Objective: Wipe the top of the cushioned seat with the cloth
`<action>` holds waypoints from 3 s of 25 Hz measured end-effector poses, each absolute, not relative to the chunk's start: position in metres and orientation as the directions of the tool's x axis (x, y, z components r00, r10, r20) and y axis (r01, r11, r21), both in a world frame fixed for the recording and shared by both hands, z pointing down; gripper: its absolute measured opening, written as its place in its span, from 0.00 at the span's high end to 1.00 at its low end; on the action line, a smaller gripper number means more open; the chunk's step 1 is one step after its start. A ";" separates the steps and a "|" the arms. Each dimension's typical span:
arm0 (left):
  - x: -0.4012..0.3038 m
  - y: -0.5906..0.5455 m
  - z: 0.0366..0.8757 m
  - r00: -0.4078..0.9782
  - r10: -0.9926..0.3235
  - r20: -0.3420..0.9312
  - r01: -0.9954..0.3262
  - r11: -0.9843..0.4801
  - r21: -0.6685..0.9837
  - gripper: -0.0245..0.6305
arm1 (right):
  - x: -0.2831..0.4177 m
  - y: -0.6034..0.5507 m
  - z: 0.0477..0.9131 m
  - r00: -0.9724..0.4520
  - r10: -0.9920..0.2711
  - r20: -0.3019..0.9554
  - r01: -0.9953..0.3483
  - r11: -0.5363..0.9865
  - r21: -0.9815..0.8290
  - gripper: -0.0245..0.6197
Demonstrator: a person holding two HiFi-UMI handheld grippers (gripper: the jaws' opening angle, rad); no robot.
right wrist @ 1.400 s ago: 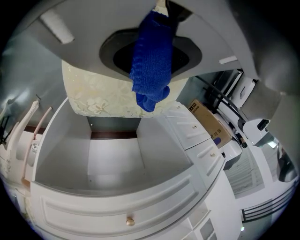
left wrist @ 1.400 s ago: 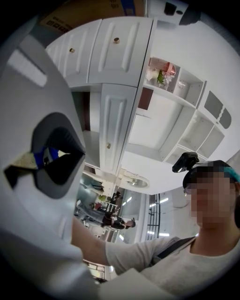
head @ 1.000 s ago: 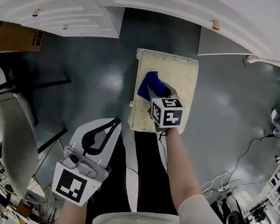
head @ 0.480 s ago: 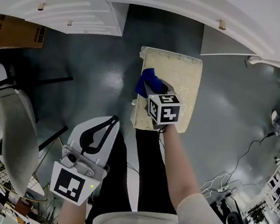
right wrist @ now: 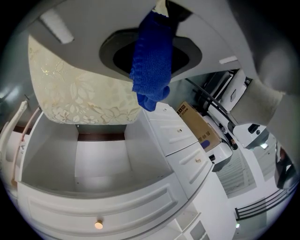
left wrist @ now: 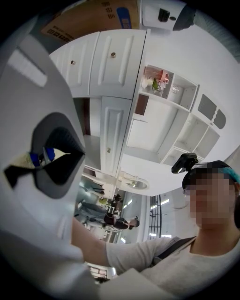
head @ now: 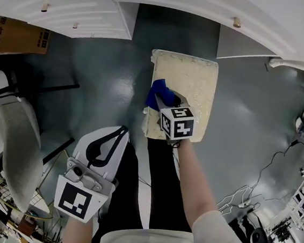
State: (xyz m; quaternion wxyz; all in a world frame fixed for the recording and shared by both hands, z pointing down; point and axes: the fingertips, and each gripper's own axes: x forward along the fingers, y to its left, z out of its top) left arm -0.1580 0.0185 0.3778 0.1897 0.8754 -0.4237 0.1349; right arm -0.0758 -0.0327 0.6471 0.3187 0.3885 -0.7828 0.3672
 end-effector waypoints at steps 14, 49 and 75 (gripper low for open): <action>-0.130 0.018 0.377 0.638 -0.652 0.409 -0.761 -0.614 0.209 0.96 | -0.063 -0.011 0.648 -0.508 -0.356 0.784 -0.809 0.510 -0.293 0.77; -0.023 -0.022 0.380 0.715 -0.571 0.404 -0.682 -0.696 0.224 0.96 | 0.121 -0.009 0.654 -0.376 -0.400 0.836 -0.910 0.329 -0.252 0.76; 0.011 -0.004 0.389 0.741 -0.547 0.389 -0.655 -0.717 0.239 0.96 | 0.147 0.027 0.658 -0.385 -0.402 0.831 -0.915 0.282 -0.288 0.77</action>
